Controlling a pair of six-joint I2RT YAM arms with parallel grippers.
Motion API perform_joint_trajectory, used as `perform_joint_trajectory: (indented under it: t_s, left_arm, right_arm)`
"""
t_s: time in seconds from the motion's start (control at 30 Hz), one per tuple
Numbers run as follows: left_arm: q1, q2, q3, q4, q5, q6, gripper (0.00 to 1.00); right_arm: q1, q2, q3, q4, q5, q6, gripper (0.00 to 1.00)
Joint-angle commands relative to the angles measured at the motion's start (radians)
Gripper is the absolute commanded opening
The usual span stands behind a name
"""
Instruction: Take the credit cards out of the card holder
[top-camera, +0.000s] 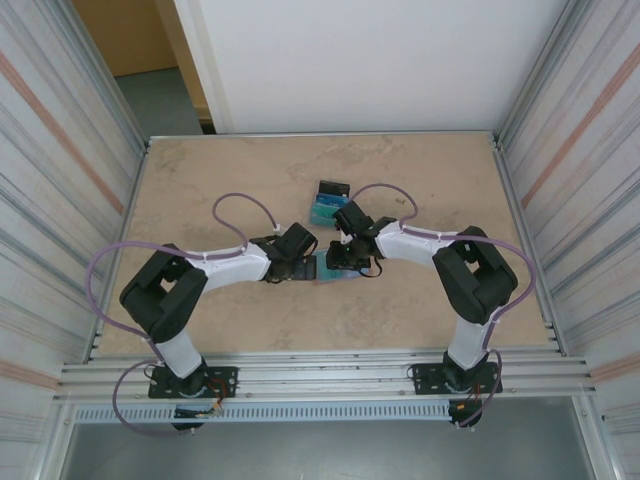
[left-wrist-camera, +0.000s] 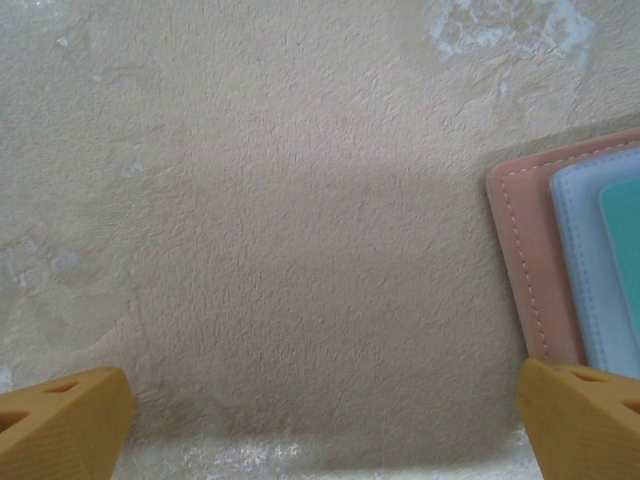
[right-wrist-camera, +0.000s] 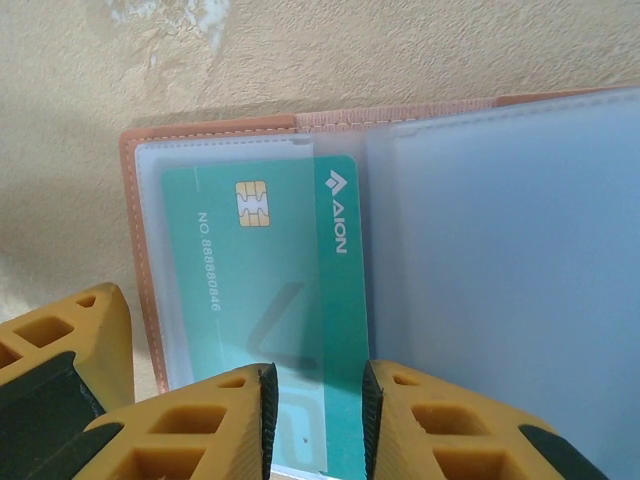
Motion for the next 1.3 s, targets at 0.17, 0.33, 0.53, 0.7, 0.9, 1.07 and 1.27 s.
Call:
perform_joint_trajectory:
  t_s: [0.17,0.33,0.53,0.7,0.9,1.07,1.27]
  left_arm:
    - [-0.008,-0.029,0.032,-0.025,0.007,0.002,0.99]
    - [-0.01,-0.037,0.053,-0.025,0.005,0.011,0.99]
    - [-0.013,-0.017,0.076,-0.025,0.01,0.021,0.99]
    - [-0.015,0.034,0.099,-0.026,0.018,0.026,0.99]
    - [-0.015,0.066,0.109,-0.048,0.013,0.026,0.99]
    - [-0.015,0.088,0.111,-0.072,0.009,0.028,0.99]
    - [-0.015,0.103,0.103,-0.087,0.008,0.028,0.99]
  right_arm:
    - [-0.004,-0.023,-0.002,-0.029,0.024,-0.022,0.27]
    - [-0.01,-0.018,-0.017,-0.026,0.025,-0.016,0.27]
    - [-0.009,-0.027,-0.021,-0.032,0.04,-0.016,0.28]
    - [-0.008,-0.031,-0.021,-0.042,0.054,-0.016,0.29]
    - [-0.009,-0.007,-0.023,-0.027,0.024,-0.016,0.29]
    - [-0.012,0.003,-0.031,-0.002,-0.011,-0.015,0.28]
    - [-0.033,-0.009,-0.067,0.042,-0.07,-0.008,0.27]
